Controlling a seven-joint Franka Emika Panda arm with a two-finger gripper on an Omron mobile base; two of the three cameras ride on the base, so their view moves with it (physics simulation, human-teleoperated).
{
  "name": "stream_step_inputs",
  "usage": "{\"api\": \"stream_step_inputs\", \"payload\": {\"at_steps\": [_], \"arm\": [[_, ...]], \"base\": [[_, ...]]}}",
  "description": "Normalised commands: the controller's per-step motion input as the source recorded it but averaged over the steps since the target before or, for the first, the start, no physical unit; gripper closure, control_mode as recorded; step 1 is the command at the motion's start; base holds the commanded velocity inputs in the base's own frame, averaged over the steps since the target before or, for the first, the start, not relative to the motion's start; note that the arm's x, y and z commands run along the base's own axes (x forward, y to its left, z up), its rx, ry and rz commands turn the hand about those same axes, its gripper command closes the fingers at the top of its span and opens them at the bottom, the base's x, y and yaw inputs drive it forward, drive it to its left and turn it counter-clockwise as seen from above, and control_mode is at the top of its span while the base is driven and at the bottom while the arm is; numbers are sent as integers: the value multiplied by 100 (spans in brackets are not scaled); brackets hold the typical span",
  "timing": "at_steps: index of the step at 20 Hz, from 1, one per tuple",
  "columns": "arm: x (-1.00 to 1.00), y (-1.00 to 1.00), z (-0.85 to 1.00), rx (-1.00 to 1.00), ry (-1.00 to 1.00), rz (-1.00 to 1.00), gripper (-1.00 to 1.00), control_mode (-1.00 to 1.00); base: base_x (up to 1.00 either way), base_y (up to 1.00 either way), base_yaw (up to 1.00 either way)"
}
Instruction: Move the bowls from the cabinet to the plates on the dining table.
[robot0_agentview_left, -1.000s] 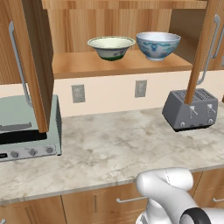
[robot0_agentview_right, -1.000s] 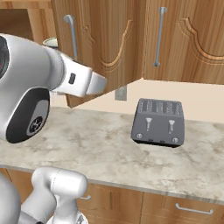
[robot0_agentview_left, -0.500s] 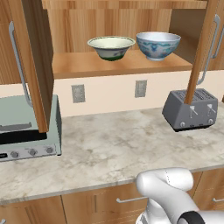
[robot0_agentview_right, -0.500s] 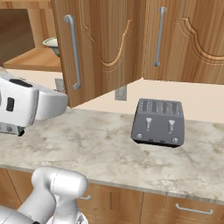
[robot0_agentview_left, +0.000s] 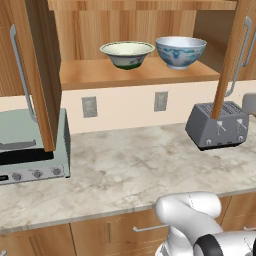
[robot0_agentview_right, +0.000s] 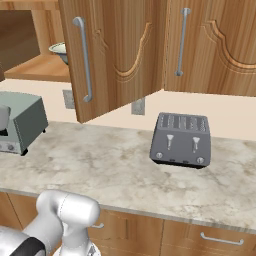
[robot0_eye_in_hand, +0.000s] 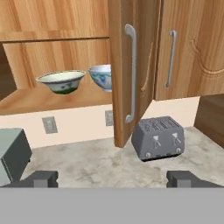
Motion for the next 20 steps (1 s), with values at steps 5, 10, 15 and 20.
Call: {"api": "stream_step_inputs", "payload": {"at_steps": [5,10,15,20], "arm": [[20,34,0,-13,6,0,-100,-100],[62,14,0,-13,12,3,-100,-100],[76,9,-1,-14,14,6,-100,-100],[65,0,-19,-16,3,4,-100,-100]], "base": [[0,0,0],[0,0,0],[0,0,0],[0,0,0]]}}
